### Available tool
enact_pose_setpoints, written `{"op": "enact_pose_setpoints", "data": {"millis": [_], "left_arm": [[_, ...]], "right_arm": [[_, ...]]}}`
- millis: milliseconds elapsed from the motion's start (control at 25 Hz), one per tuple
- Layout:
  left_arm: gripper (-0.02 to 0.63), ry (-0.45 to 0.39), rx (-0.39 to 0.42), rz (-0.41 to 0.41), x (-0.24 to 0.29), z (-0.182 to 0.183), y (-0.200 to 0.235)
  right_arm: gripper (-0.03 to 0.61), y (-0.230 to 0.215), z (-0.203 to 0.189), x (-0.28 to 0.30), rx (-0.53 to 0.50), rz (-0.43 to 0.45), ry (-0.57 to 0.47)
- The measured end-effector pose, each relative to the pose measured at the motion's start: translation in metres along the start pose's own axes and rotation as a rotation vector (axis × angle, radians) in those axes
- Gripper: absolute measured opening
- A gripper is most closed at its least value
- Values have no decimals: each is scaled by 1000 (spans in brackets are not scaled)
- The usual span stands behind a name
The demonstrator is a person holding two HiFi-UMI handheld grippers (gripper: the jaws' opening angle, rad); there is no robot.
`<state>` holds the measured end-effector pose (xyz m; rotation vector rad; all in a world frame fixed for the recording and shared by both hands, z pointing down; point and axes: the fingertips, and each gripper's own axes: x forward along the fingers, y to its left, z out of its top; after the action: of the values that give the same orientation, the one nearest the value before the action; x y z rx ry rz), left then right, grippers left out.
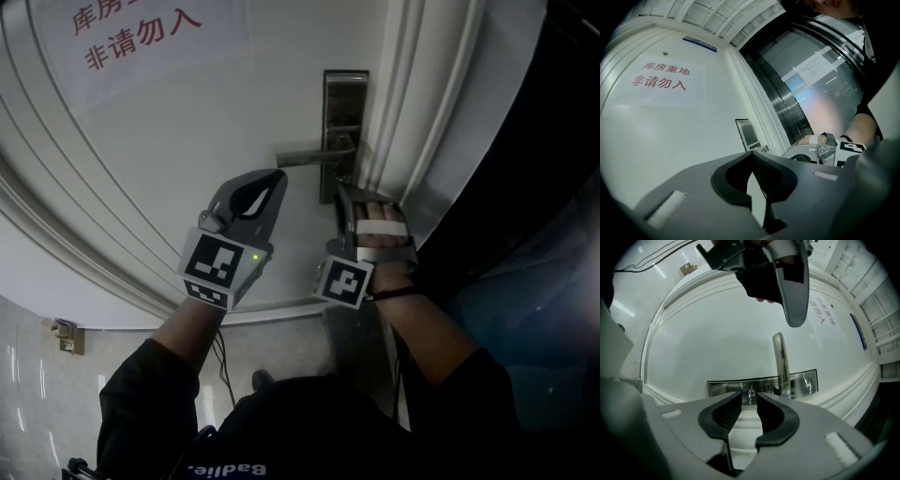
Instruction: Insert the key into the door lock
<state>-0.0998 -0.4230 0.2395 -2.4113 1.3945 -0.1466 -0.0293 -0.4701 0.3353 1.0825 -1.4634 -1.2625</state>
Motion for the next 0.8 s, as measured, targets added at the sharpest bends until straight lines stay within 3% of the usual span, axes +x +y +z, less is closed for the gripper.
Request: {"op": "enact_pose_setpoints", "data": {"millis": [360,800], "left_arm": [[20,59,-25,57,-13,-11,-27],[20,49,-25,34,-64,-4,-40]], "right_arm": [[98,6,1,-25,56,36,-86],[97,9,34,-70,39,40,-90]]}}
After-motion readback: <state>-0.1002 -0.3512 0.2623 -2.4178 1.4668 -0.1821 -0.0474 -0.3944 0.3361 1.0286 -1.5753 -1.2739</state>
